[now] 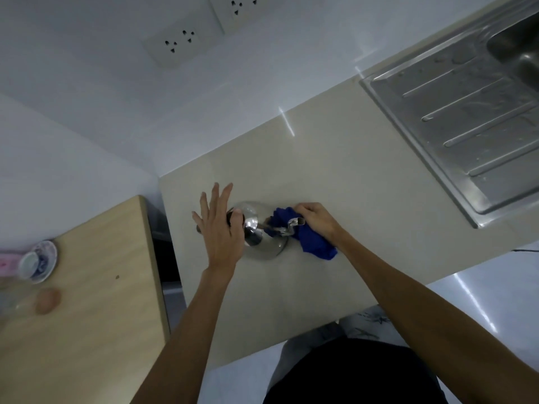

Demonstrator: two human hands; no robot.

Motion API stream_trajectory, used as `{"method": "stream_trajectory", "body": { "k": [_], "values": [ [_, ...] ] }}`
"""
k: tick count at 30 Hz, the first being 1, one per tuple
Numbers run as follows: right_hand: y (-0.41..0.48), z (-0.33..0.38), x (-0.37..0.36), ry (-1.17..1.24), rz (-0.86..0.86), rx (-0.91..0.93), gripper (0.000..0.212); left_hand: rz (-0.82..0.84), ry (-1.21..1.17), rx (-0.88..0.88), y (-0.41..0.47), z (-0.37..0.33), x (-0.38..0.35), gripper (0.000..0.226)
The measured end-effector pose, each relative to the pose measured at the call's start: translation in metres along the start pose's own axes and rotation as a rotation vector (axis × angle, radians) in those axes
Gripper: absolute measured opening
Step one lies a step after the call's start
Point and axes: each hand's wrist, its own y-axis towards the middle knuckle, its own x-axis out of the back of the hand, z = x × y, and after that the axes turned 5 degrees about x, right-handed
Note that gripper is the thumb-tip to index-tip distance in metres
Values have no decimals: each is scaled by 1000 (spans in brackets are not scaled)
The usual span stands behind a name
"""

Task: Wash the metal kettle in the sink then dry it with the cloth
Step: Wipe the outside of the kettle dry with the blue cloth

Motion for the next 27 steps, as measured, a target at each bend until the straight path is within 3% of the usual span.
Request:
{"method": "stream_trajectory", "body": {
  "k": [4, 12, 15, 17, 18, 23, 27],
  "values": [
    [-4, -4, -2, -27, 30, 31, 36, 4, -91, 137, -1, -7, -4, 52],
    [-22, -17, -12, -29, 44, 51, 37, 155, -162, -73, 34, -10, 3, 56],
    [-15, -15, -6, 55, -227, 34, 37, 165, -167, -64, 37, -5, 1, 56],
    [-6, -5, -6, 176, -477, 13, 40, 136, -187, 16, 33, -8, -2, 54],
    [-2, 3, -11, 195, -518, 27, 40, 113, -193, 80, 31, -10, -5, 54],
    [21, 30, -66, 71, -345, 248, 40, 12, -241, 279, 27, -18, -17, 65],
    [53, 29, -58, 71, -179, 69, 40, -43, -269, 278, 29, -15, -23, 68]
  ]
}}
